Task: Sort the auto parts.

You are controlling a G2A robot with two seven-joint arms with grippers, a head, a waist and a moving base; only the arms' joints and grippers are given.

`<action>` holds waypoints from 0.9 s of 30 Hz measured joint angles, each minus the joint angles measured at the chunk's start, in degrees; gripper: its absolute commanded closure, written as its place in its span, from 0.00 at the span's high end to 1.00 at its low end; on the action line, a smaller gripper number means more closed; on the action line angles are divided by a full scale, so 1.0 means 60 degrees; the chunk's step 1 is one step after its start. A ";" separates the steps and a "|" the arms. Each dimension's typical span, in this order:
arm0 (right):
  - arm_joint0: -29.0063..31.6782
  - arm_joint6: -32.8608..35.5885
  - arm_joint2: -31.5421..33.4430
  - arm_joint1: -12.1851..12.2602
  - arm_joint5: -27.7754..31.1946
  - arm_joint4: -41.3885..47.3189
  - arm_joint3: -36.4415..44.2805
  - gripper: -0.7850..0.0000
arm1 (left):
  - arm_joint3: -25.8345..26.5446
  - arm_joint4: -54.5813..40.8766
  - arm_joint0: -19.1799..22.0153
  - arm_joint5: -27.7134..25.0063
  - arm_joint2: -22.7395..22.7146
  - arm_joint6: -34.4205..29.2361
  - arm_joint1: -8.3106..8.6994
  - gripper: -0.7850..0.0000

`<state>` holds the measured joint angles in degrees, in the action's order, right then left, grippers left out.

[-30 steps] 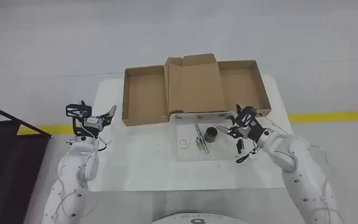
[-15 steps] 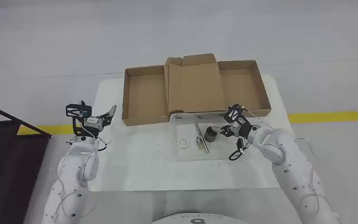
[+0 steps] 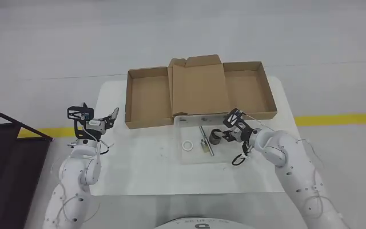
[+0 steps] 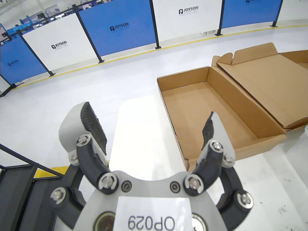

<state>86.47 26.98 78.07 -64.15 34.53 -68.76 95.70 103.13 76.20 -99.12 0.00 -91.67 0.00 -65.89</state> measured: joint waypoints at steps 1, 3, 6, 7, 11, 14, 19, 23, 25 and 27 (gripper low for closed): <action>0.0025 0.0004 0.0019 0.0010 -0.0007 0.0007 0.0031 0.61 | 0.0000 0.0000 0.0000 0.0000 0.0000 0.0000 0.0000 1.00; 0.0083 0.0000 0.0059 0.0028 0.0029 0.0066 0.0109 0.61 | 0.0000 0.0000 0.0000 0.0000 0.0000 0.0000 0.0000 1.00; 0.0211 0.0012 0.0171 0.0068 0.0298 0.0356 0.0257 0.61 | 0.0000 0.0000 0.0000 0.0000 0.0000 0.0000 0.0000 1.00; 0.0252 0.0064 0.0220 0.0087 0.0421 0.0494 0.0299 0.60 | 0.0000 0.0000 0.0000 0.0000 0.0000 0.0000 0.0000 1.00; 0.0266 0.0388 0.0293 0.0132 0.0621 0.0892 0.0310 0.58 | 0.0000 0.0000 0.0000 0.0000 0.0000 0.0000 0.0000 1.00; 0.0146 0.0678 0.0225 0.0139 0.0454 0.1042 0.0207 0.55 | 0.0000 0.0000 0.0000 0.0000 0.0000 0.0000 0.0000 1.00; -0.0013 0.0957 0.0075 0.0148 0.0272 0.1217 0.0076 0.53 | 0.0000 0.0000 0.0000 0.0000 0.0000 0.0000 0.0000 1.00; -0.0167 0.1154 -0.0075 0.0152 0.0185 0.1312 -0.0065 0.51 | 0.0000 0.0000 0.0000 0.0000 0.0000 0.0000 0.0000 1.00; -0.0289 0.1278 -0.0190 0.0144 0.0093 0.1377 -0.0200 0.50 | 0.0000 0.0000 0.0000 0.0000 0.0000 0.0000 0.0000 1.00; -0.0399 0.1376 -0.0292 0.0137 0.0027 0.1449 -0.0312 0.50 | 0.0000 0.0000 0.0000 0.0000 0.0000 0.0000 0.0000 1.00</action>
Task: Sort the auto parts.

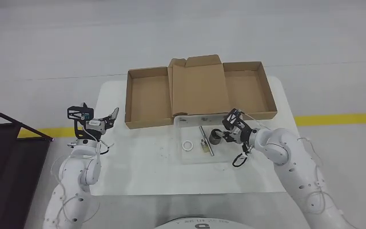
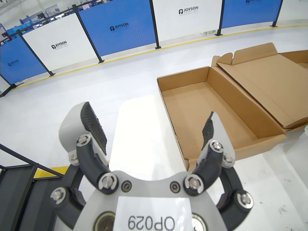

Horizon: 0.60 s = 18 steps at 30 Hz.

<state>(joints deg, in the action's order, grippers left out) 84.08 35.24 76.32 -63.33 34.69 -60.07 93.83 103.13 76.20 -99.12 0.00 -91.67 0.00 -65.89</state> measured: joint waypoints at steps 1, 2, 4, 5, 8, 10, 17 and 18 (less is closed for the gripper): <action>-0.0065 0.0057 -0.0059 -0.0003 -0.0015 0.0055 -0.0059 0.50 | 0.0000 0.0000 0.0000 0.0000 0.0000 0.0000 0.0000 1.00; -0.0107 0.0098 -0.0096 -0.0003 -0.0015 0.0097 -0.0095 0.50 | 0.0000 0.0000 0.0000 0.0000 0.0000 0.0000 0.0000 1.00; -0.0186 0.0196 -0.0172 -0.0002 0.0012 0.0208 -0.0152 0.50 | 0.0000 0.0000 0.0000 0.0000 0.0000 0.0000 0.0000 1.00; -0.0215 0.0234 -0.0199 0.0000 0.0031 0.0270 -0.0170 0.49 | 0.0000 0.0000 0.0000 0.0000 0.0000 0.0000 0.0000 1.00; -0.0305 0.0393 -0.0273 0.0008 0.0070 0.0516 -0.0223 0.49 | 0.0000 0.0000 0.0000 0.0000 0.0000 0.0000 0.0000 1.00; -0.0370 0.0545 -0.0327 0.0014 0.0048 0.0636 -0.0255 0.50 | 0.0000 0.0000 0.0000 0.0000 0.0000 0.0000 0.0000 1.00; -0.0665 0.0914 -0.0602 0.0010 -0.0243 0.0695 -0.0516 0.55 | 0.0000 0.0000 0.0000 0.0000 0.0000 0.0000 0.0000 1.00; -0.0693 0.0941 -0.0627 0.0011 -0.0250 0.0721 -0.0541 0.55 | 0.0000 0.0000 0.0000 0.0000 0.0000 0.0000 0.0000 1.00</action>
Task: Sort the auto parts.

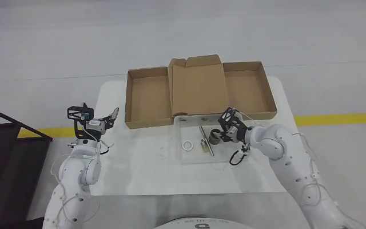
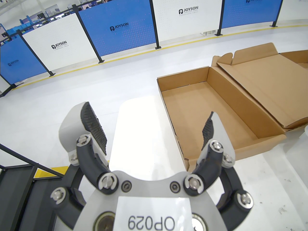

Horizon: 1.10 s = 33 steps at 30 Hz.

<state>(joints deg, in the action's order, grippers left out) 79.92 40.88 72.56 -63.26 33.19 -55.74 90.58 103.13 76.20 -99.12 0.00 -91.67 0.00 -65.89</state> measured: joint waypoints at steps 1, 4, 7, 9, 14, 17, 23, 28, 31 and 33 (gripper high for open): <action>-0.0032 0.0028 -0.0029 0.0003 -0.0005 0.0036 -0.0030 0.53 | 0.0000 0.0000 0.0000 0.0000 0.0000 0.0000 0.0000 1.00; -0.0102 0.0099 -0.0095 0.0012 0.0012 0.0133 -0.0099 0.50 | 0.0000 0.0000 0.0000 0.0000 0.0000 0.0000 0.0000 1.00; -0.0166 0.0162 -0.0156 0.0021 0.0081 0.0292 -0.0178 0.42 | 0.0000 0.0000 0.0000 0.0000 0.0000 0.0000 0.0000 1.00; -0.0201 0.0192 -0.0180 0.0026 0.0126 0.0442 -0.0233 0.34 | 0.0000 0.0000 0.0000 0.0000 0.0000 0.0000 0.0000 1.00; -0.0261 0.0238 -0.0141 0.0063 0.0267 0.0868 -0.0310 0.00 | 0.0000 0.0000 0.0000 0.0000 0.0000 0.0000 0.0000 1.00; -0.0243 0.0252 -0.0056 0.0098 0.0391 0.1145 -0.0310 0.00 | 0.0000 0.0000 0.0000 0.0000 0.0000 0.0000 0.0000 1.00; -0.0069 0.0073 0.0240 0.0194 0.0789 0.1800 -0.0185 0.00 | 0.0000 0.0000 0.0000 0.0000 0.0000 0.0000 0.0000 1.00; 0.0097 -0.0315 0.0555 0.0266 0.1252 0.2810 -0.0301 0.00 | 0.0000 0.0000 0.0000 0.0000 0.0000 0.0000 0.0000 1.00; 0.0110 -0.0513 0.0665 0.0295 0.1720 0.3734 -0.0536 0.00 | 0.0000 0.0000 0.0000 0.0000 0.0000 0.0000 0.0000 1.00; 0.0123 -0.0676 0.0754 0.0322 0.2235 0.4571 -0.0752 0.00 | 0.0000 0.0000 0.0000 0.0000 0.0000 0.0000 0.0000 1.00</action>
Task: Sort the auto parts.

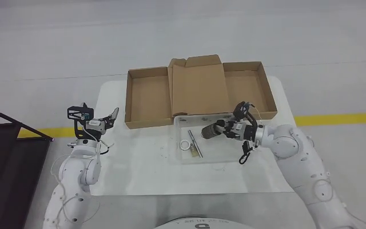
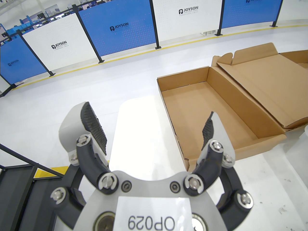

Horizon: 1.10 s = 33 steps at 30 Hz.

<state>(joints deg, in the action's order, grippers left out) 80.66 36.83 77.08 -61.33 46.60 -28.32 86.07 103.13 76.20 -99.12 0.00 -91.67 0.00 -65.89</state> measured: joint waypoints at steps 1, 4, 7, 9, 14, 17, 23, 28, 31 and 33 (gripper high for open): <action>-0.0006 -0.0025 0.0039 0.0016 0.0239 0.0356 -0.0103 0.00 | 0.0000 0.0000 0.0000 0.0000 0.0000 0.0000 0.0000 1.00; -0.0036 -0.0051 0.0115 0.0074 0.1077 0.1612 -0.0434 0.00 | 0.0000 0.0000 0.0000 0.0000 0.0000 0.0000 0.0000 1.00; -0.0078 0.0034 0.0115 0.0144 0.1811 0.2890 -0.0743 0.00 | 0.0000 0.0000 0.0000 0.0000 0.0000 0.0000 0.0000 1.00; -0.0110 0.0163 0.0049 0.0187 0.1922 0.3664 -0.0789 0.00 | 0.0000 0.0000 0.0000 0.0000 0.0000 0.0000 0.0000 1.00; -0.0175 0.0430 0.0168 0.0315 0.1900 0.4691 -0.0972 0.00 | 0.0000 0.0000 0.0000 0.0000 0.0000 0.0000 0.0000 1.00; -0.0189 0.0340 0.0203 0.0342 0.1899 0.4590 -0.1028 0.00 | 0.0000 0.0000 0.0000 0.0000 0.0000 0.0000 0.0000 1.00; -0.0182 0.0079 0.0154 0.0367 0.1900 0.4479 -0.1027 0.00 | 0.0000 0.0000 0.0000 0.0000 0.0000 0.0000 0.0000 1.00; -0.0151 -0.0111 0.0170 0.0399 0.1900 0.4364 -0.0986 0.00 | 0.0000 0.0000 0.0000 0.0000 0.0000 0.0000 0.0000 1.00; -0.0104 -0.0261 0.0223 0.0421 0.1900 0.4248 -0.0912 0.00 | 0.0000 0.0000 0.0000 0.0000 0.0000 0.0000 0.0000 1.00; -0.0069 -0.0425 0.0325 0.0436 0.1900 0.4049 -0.0889 0.00 | 0.0000 0.0000 0.0000 0.0000 0.0000 0.0000 0.0000 1.00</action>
<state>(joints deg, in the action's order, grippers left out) 80.25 34.28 79.03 -58.72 58.00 -4.03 80.74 103.13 76.20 -99.12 0.00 -91.67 0.00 -65.89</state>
